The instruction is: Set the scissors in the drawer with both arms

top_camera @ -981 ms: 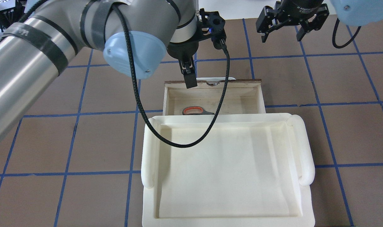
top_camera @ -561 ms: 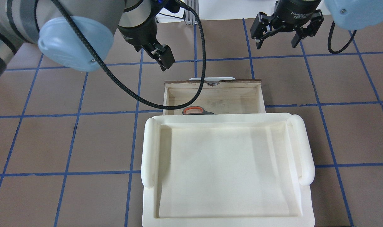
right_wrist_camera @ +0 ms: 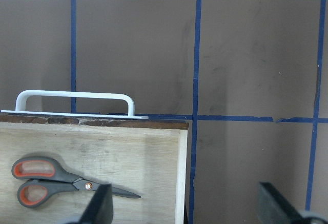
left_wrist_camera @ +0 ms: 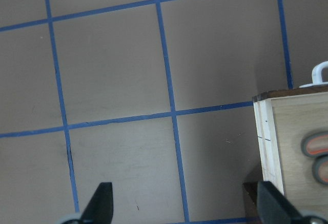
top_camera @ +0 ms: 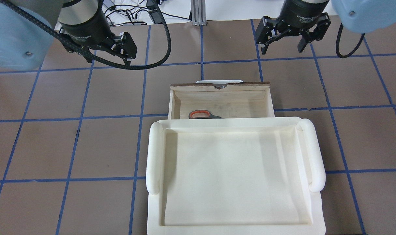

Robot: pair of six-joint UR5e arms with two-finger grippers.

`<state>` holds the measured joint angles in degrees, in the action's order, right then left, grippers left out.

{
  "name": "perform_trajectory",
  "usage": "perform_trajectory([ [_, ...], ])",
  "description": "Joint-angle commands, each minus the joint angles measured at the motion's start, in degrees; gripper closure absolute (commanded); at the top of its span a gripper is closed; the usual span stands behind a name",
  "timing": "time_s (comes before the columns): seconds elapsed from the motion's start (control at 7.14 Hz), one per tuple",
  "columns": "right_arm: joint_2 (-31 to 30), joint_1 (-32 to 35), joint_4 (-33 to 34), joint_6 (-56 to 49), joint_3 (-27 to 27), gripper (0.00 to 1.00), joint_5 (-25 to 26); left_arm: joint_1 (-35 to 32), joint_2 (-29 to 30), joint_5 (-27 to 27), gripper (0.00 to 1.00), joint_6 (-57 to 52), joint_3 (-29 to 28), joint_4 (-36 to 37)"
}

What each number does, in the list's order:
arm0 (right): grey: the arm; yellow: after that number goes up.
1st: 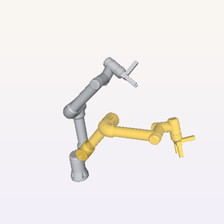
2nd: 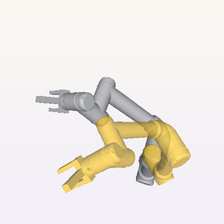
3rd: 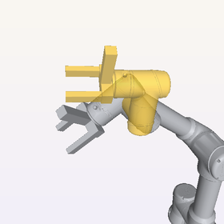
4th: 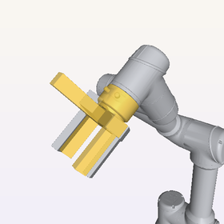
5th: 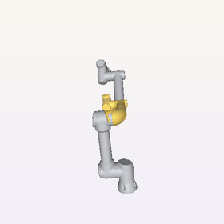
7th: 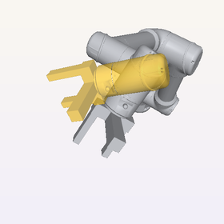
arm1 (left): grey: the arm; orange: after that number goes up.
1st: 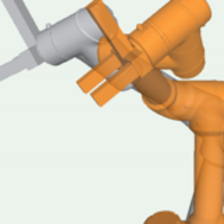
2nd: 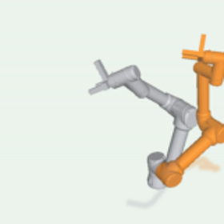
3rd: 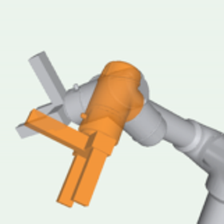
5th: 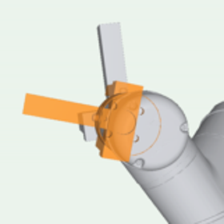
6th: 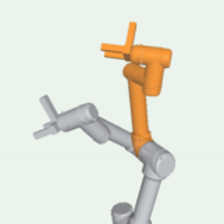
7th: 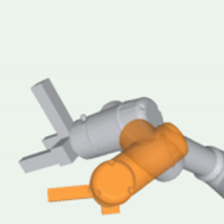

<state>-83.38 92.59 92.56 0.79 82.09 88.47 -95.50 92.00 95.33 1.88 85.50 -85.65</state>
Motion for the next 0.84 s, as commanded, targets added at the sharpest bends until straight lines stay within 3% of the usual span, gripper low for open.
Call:
perform_trajectory([
  [0.0,0.0,0.0,-1.0,-0.1,0.0,0.00,0.6,0.7,-0.4,-4.4,0.00,4.7,0.3,-0.7],
  [0.7,-0.1,0.0,-0.9,-0.1,0.1,0.00,4.3,0.7,-1.3,-3.9,0.00,4.2,0.2,-3.0],
])
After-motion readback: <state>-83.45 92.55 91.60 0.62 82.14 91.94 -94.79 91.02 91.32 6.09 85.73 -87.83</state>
